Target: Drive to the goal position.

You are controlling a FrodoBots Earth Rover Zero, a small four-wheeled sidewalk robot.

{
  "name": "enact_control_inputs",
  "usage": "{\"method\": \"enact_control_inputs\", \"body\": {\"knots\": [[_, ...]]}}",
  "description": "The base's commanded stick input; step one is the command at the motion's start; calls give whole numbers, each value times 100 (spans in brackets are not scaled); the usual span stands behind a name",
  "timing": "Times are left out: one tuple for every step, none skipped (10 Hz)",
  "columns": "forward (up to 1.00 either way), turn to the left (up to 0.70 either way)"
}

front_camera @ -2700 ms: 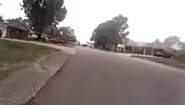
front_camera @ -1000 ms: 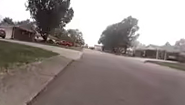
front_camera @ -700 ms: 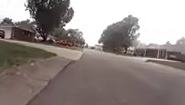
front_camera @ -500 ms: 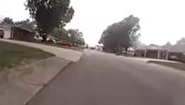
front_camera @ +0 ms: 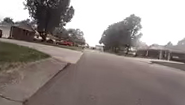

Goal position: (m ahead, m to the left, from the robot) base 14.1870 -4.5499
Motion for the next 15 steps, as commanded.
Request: {"method": "enact_control_inputs", "body": {"knots": [[100,3],[100,2],[100,2],[100,1],[100,0],[100,1],[100,2],[100,1],[100,1],[100,0],[100,0],[100,0],[100,0],[100,2],[100,2]]}}
